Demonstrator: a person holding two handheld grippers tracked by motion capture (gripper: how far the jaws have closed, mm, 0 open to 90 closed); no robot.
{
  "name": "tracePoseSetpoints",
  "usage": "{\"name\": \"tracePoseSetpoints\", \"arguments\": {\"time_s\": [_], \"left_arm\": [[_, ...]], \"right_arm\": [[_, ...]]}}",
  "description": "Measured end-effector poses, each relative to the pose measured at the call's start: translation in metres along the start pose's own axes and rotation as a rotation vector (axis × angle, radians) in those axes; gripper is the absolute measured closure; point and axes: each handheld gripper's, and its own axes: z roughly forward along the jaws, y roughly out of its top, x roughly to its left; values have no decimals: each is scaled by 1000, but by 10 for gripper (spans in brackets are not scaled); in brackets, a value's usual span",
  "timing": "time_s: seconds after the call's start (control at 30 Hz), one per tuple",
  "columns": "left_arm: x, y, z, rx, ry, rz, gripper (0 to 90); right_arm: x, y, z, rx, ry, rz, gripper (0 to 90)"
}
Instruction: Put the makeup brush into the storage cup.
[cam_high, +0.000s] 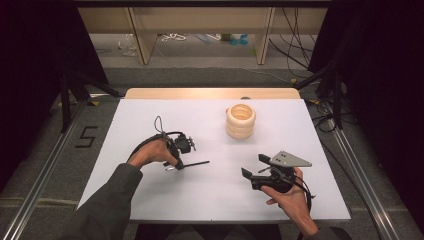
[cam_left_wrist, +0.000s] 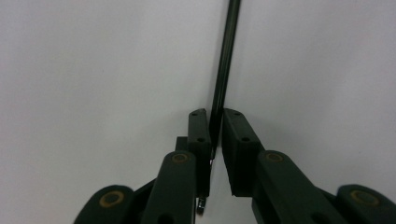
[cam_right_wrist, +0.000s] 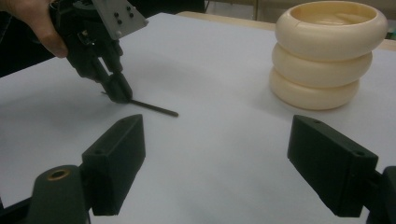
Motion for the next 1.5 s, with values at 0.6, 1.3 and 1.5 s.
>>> {"name": "tracePoseSetpoints", "arguments": {"time_s": [0.6,1.3,1.5], "left_arm": [[3,-1,0,-5,-18,-24,849],[-10,-6,-19,-58,-26,-11,849],[-19,-5,-25,-67,-39,-9,848]], "right_arm": [[3,0,2,-12,38,14,201],[12,4,5,-13,22,-117,190],[19,5,8,-5,16,-181,184]]}}
